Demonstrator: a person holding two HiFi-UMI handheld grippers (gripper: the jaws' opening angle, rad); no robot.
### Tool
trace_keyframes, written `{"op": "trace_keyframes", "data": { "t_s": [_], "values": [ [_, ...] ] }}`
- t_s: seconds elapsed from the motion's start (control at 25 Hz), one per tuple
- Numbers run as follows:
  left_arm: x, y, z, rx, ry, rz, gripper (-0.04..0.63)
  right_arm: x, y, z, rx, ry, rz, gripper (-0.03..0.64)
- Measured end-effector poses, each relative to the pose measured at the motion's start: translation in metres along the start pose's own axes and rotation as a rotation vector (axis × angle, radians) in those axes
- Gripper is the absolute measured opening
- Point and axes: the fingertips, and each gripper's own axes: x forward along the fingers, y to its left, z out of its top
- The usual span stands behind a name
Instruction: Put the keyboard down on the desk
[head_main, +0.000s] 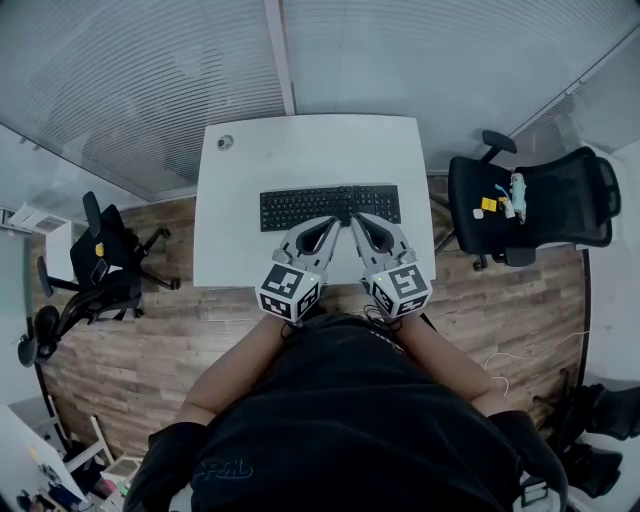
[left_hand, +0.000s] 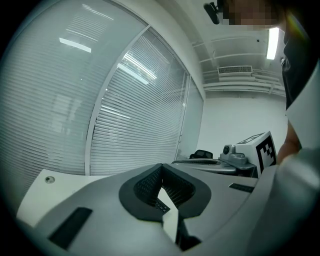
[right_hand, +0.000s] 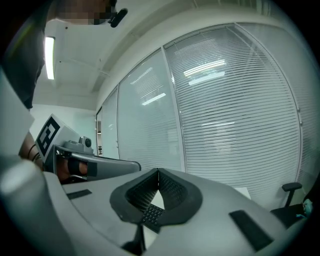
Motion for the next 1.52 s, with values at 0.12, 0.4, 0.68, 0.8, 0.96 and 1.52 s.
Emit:
{"op": "trace_keyframes", "data": {
  "t_s": [0.12, 0.4, 0.68, 0.8, 0.96, 1.52],
  "values": [
    [0.005, -0.013, -0.002, 0.0, 0.002, 0.009, 0.014, -0.013, -0.007, -0.001, -0.003, -0.005, 0.007, 0.023],
    [0.011, -0.039, -0.007, 0.003, -0.005, 0.035, 0.014, -0.04, -0.014, -0.004, -0.012, -0.012, 0.034, 0.023],
    [0.008, -0.066, -0.013, 0.006, -0.014, 0.065, 0.015, -0.066, -0.015, -0.007, -0.02, -0.019, 0.068, 0.023],
    [0.005, -0.078, -0.015, 0.008, -0.022, 0.083, 0.015, -0.078, -0.013, -0.008, -0.026, -0.021, 0.086, 0.023],
    [-0.002, -0.094, -0.022, 0.002, -0.033, 0.11, 0.015, -0.095, -0.01, -0.012, -0.033, -0.02, 0.112, 0.023],
    [-0.045, -0.13, -0.052, -0.029, -0.024, 0.202, 0.014, -0.137, 0.017, -0.034, -0.009, 0.017, 0.218, 0.023]
  ]
}}
